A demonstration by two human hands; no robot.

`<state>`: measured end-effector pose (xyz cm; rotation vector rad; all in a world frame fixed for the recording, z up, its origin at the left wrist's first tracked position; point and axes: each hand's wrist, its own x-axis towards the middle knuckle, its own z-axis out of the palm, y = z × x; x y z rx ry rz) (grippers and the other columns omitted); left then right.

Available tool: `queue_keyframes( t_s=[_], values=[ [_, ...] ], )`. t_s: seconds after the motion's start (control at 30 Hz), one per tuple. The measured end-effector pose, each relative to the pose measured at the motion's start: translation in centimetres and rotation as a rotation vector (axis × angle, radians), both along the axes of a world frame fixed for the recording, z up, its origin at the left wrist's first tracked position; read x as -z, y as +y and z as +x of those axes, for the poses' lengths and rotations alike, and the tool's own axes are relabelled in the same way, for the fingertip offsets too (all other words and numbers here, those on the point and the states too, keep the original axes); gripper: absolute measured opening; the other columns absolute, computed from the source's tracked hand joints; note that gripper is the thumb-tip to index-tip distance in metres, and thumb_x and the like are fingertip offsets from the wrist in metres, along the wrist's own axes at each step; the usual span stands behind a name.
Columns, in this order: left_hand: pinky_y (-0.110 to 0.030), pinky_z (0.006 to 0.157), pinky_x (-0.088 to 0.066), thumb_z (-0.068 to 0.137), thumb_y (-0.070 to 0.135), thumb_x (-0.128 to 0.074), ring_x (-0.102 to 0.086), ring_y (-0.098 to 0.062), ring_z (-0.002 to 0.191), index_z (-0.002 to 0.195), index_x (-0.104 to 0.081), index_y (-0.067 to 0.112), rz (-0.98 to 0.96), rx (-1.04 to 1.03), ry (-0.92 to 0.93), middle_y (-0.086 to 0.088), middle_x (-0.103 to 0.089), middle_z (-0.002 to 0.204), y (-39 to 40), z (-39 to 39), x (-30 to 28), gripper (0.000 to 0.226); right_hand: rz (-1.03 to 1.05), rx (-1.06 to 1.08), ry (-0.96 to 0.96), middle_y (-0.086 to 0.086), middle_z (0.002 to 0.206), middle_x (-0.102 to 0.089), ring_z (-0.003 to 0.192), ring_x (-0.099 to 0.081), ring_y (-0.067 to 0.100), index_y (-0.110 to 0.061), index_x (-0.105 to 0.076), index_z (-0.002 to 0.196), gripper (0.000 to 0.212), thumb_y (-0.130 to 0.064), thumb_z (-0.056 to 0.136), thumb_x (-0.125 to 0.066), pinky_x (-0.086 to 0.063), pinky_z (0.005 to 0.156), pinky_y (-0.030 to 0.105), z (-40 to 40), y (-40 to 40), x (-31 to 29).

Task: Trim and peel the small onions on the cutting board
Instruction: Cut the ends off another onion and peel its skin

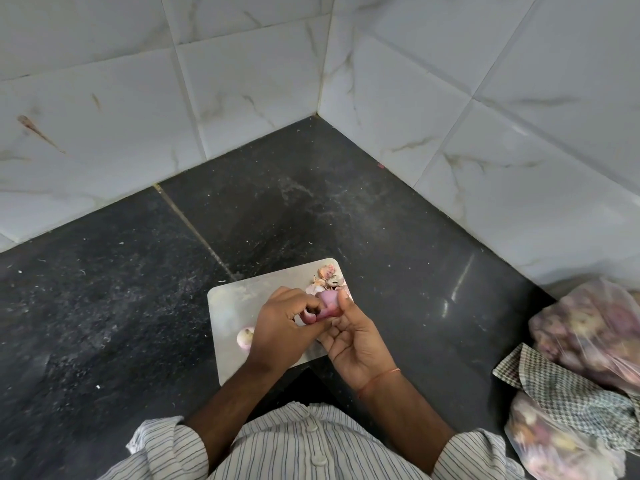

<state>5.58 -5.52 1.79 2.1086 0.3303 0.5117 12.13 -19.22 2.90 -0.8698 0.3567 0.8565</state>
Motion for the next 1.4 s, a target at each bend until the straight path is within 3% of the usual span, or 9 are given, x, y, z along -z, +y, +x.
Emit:
queue_keyframes(
  t_s=[0.1,0.2,0.3,0.6,0.73,0.9,1.1,1.23,1.4],
  values=[
    [-0.034,0.074,-0.057,0.080,0.032,-0.095,-0.065,-0.014,0.087,0.091,-0.081,0.029,-0.016,0.024,-0.023,0.019,-0.071,0.085,0.4,0.1,-0.1,0.018,0.009,-0.016,0.036,0.038,0.128,-0.067,0.109,-0.072,0.039,0.020,-0.055,0.135,0.068,-0.035,0.100,-0.071,-0.049,0.116,0.047,-0.2,0.1,-0.6],
    [-0.033,0.076,-0.057,0.079,0.029,-0.095,-0.067,-0.017,0.091,0.095,-0.084,0.033,-0.101,0.094,0.027,0.016,-0.073,0.087,1.3,0.1,-0.8,0.020,0.002,-0.090,0.058,0.032,0.139,-0.064,0.112,-0.064,0.029,0.011,-0.064,0.134,0.062,-0.038,0.097,-0.075,-0.053,0.111,0.042,0.3,-0.5,-0.7],
    [-0.022,0.075,-0.054,0.077,0.024,-0.097,-0.069,-0.017,0.092,0.087,-0.082,0.033,-0.250,0.208,0.131,0.014,-0.073,0.090,2.5,-0.1,-1.5,0.020,-0.033,-0.213,0.043,0.023,0.126,-0.071,0.086,-0.065,0.016,0.003,-0.064,0.140,0.059,-0.032,0.094,-0.079,-0.059,0.085,0.032,1.2,-1.6,-0.4],
    [-0.030,0.090,-0.059,0.079,0.024,-0.097,-0.070,-0.007,0.079,0.085,-0.080,0.035,-0.384,0.464,0.313,0.007,-0.078,0.084,4.6,-1.2,-0.4,0.021,-0.175,-0.807,-0.152,0.020,0.118,-0.068,0.096,-0.068,0.021,0.004,-0.064,0.138,0.058,-0.031,0.093,-0.079,-0.059,0.082,0.032,4.1,-4.3,-0.5],
    [-0.029,0.082,-0.059,0.082,0.029,-0.094,-0.070,-0.009,0.092,0.092,-0.078,0.037,-0.454,0.354,0.299,0.009,-0.077,0.096,3.5,-1.5,-0.2,0.021,-0.162,-0.721,-0.112,0.022,0.118,-0.068,0.095,-0.070,0.023,0.006,-0.064,0.137,0.062,-0.030,0.090,-0.082,-0.062,0.083,0.032,4.6,-4.5,-0.2],
    [-0.024,0.080,-0.058,0.062,0.053,-0.100,-0.067,-0.009,0.099,0.101,-0.068,0.036,-0.249,0.196,0.275,0.019,-0.070,0.101,1.4,-1.7,-0.2,0.053,-0.107,-0.634,-0.091,0.027,0.128,-0.066,0.109,-0.067,0.032,0.005,-0.065,0.137,0.063,-0.030,0.089,-0.085,-0.057,0.098,0.040,4.1,-4.2,0.0],
    [-0.014,0.075,-0.052,0.066,0.048,-0.099,-0.064,-0.008,0.096,0.094,-0.067,0.037,-0.157,0.103,0.153,0.023,-0.067,0.097,0.0,-1.2,0.2,0.045,-0.051,-0.509,-0.128,0.031,0.142,-0.062,0.099,-0.070,0.022,0.006,-0.064,0.139,0.045,-0.020,0.103,-0.069,-0.061,0.081,0.027,4.1,-3.9,-0.1],
    [-0.020,0.070,-0.055,0.064,0.035,-0.103,-0.065,-0.012,0.088,0.088,-0.069,0.028,-0.229,0.079,0.139,0.018,-0.066,0.092,0.1,-1.0,0.4,0.042,-0.078,-0.431,-0.084,0.030,0.126,-0.067,0.090,-0.071,0.025,0.009,-0.067,0.132,0.047,-0.018,0.095,-0.076,-0.063,0.074,0.027,3.9,-3.5,0.1],
    [-0.036,0.082,-0.062,0.070,0.048,-0.097,-0.070,-0.017,0.091,0.089,-0.068,0.036,-0.260,0.140,0.160,0.013,-0.072,0.093,0.2,-1.1,1.1,0.037,-0.071,-0.465,-0.095,0.037,0.136,-0.063,0.098,-0.067,0.029,0.010,-0.067,0.131,0.049,-0.019,0.094,-0.079,-0.062,0.076,0.027,3.5,-3.3,0.3]
  ],
)
